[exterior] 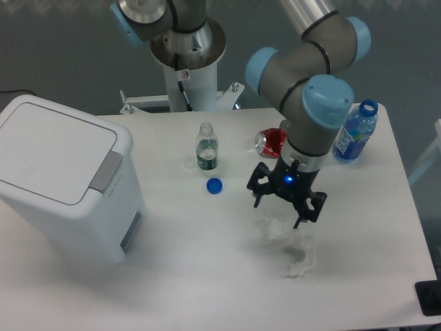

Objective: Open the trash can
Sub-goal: 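Move the gripper across the table toward the white trash can lid, then lower the gripper onto the front edge of the trash can lid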

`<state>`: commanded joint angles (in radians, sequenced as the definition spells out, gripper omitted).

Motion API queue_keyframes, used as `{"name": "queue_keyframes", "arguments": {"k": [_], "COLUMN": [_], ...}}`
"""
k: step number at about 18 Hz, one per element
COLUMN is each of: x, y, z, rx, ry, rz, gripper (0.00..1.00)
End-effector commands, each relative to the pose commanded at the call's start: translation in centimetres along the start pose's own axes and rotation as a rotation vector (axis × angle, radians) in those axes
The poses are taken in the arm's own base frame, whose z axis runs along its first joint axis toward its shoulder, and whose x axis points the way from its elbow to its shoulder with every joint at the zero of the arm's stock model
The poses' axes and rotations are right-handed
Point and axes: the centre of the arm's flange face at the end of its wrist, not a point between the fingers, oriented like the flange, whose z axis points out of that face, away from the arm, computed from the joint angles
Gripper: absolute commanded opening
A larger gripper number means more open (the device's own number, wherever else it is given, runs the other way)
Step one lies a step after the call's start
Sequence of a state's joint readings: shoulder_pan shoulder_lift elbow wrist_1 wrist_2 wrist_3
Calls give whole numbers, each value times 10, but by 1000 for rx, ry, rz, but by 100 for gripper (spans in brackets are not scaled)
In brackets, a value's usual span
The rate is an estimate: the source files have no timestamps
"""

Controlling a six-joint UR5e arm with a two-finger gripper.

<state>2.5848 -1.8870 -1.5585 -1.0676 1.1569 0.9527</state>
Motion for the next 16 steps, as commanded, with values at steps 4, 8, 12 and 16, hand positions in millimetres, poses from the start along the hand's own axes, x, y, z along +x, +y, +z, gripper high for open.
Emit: {"name": "queue_keyframes", "arguments": {"k": [4, 8, 12, 16], "x": [39, 76, 105, 139], "y": [-28, -52, -72, -82], "z": [-30, -51, -65, -76], "rx": [88, 159, 222, 249], "ry": [16, 47, 96, 131], "rz": [40, 25, -16, -41], "gripper": [31, 10, 2, 3]}}
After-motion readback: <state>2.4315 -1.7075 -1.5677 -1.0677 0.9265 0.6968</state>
